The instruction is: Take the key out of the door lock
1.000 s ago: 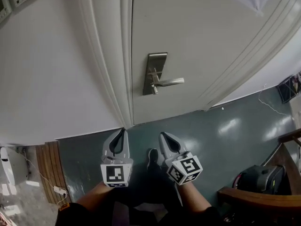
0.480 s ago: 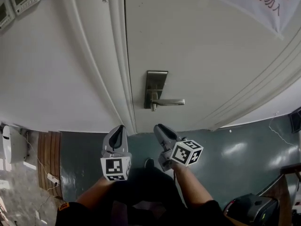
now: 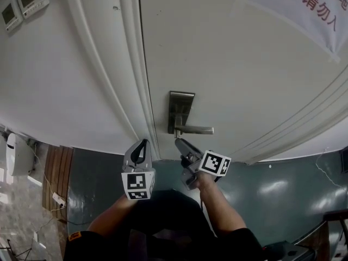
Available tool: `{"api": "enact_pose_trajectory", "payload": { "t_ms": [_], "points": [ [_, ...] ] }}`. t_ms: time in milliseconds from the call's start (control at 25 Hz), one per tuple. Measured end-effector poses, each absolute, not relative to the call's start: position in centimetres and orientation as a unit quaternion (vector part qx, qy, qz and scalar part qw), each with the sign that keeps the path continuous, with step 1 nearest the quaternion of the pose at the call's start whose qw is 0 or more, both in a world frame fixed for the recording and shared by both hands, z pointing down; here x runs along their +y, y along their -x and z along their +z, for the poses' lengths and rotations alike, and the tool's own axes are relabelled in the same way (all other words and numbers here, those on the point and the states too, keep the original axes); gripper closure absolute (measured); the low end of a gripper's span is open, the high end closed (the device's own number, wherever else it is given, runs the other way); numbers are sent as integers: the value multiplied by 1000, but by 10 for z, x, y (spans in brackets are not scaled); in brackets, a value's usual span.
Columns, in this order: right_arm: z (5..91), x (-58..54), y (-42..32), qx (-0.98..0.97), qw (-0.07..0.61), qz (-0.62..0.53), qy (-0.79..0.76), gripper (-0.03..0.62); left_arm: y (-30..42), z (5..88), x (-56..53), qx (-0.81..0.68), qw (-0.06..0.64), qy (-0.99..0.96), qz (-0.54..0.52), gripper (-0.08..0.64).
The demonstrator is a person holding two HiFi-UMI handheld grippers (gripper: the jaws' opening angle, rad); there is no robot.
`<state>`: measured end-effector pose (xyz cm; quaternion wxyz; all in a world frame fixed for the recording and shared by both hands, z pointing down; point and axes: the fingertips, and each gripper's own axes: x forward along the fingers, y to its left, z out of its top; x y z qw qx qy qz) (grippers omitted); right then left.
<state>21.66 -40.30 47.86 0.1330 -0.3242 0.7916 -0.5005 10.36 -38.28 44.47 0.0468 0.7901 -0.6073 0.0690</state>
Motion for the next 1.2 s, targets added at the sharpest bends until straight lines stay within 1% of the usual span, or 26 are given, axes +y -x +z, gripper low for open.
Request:
{"api": "enact_pose_trajectory", "payload": {
  "t_ms": [240,400,560,600,640,680,880,1200],
  "points": [
    [489,-411,-217,772,158,-537,301,479,-101,452,-391,-615,53,-782,81,535],
    [493,-417,-216,764,160,-546,304,479,-100,456,-394,-616,58,-781,90,535],
    [491,-431,-206,760,185,-555,281,482,-99,458,-397,-614,59,-781,94,538],
    [492,-434,-205,757,191,-559,279,494,-99,459,-398,-614,59,-781,96,540],
    [493,-436,-205,752,197,-563,278,531,-98,460,-398,-614,61,-781,97,540],
    [493,-437,-205,749,203,-567,277,552,-98,461,-398,-614,62,-781,98,540],
    [495,-439,-206,739,221,-576,270,558,-90,467,-398,-615,64,-779,107,541],
    [499,-437,-208,699,250,-611,275,577,-92,479,-390,-602,94,-786,104,541]
  ]
}}
